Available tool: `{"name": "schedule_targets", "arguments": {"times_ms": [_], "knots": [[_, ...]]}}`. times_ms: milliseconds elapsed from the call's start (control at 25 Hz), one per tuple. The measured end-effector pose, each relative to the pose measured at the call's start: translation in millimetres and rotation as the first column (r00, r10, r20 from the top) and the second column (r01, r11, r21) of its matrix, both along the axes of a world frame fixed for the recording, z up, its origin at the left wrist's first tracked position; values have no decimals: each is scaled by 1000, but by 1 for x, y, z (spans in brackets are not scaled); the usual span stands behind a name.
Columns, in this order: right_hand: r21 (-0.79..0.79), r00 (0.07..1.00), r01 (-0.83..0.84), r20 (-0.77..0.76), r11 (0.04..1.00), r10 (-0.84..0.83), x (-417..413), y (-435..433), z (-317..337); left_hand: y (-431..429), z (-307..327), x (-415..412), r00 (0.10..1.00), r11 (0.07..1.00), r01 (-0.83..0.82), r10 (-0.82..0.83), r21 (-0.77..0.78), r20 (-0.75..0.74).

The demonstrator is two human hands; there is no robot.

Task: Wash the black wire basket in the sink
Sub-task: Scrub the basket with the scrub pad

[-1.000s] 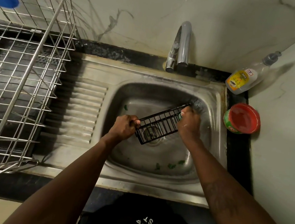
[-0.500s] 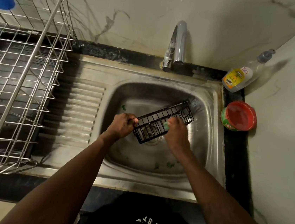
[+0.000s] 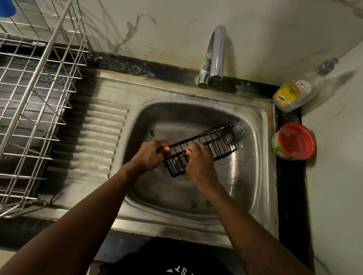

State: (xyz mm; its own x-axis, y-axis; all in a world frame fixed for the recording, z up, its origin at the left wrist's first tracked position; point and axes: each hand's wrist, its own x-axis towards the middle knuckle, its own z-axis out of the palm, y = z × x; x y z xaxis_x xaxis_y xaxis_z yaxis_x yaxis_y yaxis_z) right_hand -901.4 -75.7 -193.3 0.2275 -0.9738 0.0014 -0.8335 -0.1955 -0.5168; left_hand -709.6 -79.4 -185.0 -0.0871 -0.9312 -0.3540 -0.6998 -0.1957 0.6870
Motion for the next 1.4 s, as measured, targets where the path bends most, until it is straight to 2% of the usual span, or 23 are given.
{"name": "schedule_targets", "arguments": {"times_ms": [120,240,280,480,680,800,960,1080,1160,1280,1400], "knots": [[-12,974,198,111,980,-196,-9,-17,9,-2,0,1,997,997,-74,75,24,-31],[-6,866,423,298,906,-402,-31,-39,12,-2,-12,4,969,978,-185,197,93,-152],[8,835,470,319,882,-448,-37,-43,10,-2,-17,6,949,965,-237,255,115,-187],[132,779,485,384,865,-495,-34,-41,9,-2,-60,21,871,922,-315,375,224,-318],[200,679,548,461,812,-571,-21,-38,18,-4,-26,11,739,864,-393,500,314,-452],[173,754,499,397,849,-523,-16,-28,18,-9,-27,5,632,762,-476,644,439,-431],[185,887,299,309,936,-345,1,-15,0,-21,-40,-5,533,616,-511,774,599,-342],[147,915,248,290,958,-281,14,-18,-7,-26,-45,-12,467,555,-527,822,644,-327],[167,918,228,293,959,-269,17,-22,-9,-26,-49,-12,406,538,-548,841,641,-358],[204,907,263,281,943,-313,18,-30,-14,-20,-55,-5,397,608,-500,794,617,-460],[110,913,375,131,921,-387,17,-41,-20,-18,-57,-1,401,637,-425,769,643,-498]]}}
